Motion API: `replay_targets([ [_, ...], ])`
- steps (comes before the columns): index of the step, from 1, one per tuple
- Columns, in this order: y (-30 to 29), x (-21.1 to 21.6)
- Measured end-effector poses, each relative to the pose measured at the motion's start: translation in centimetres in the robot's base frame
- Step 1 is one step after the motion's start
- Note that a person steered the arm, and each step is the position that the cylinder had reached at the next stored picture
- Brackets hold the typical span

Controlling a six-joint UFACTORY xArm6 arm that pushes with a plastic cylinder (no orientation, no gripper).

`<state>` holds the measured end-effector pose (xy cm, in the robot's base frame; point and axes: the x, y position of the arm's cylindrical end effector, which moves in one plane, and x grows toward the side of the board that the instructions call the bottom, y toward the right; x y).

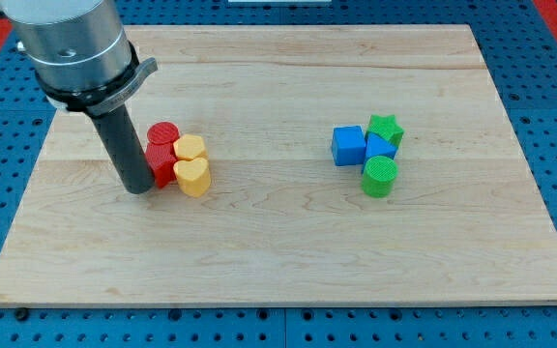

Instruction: Move red star along with red circle towards the top center

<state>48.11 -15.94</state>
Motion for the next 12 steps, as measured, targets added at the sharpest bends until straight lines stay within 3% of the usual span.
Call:
replay_targets([
  [2, 1.0, -1.6],
  [6, 4.4, -11.4],
  [9, 5.9, -9.5],
  [12, 7.2, -15.1],
])
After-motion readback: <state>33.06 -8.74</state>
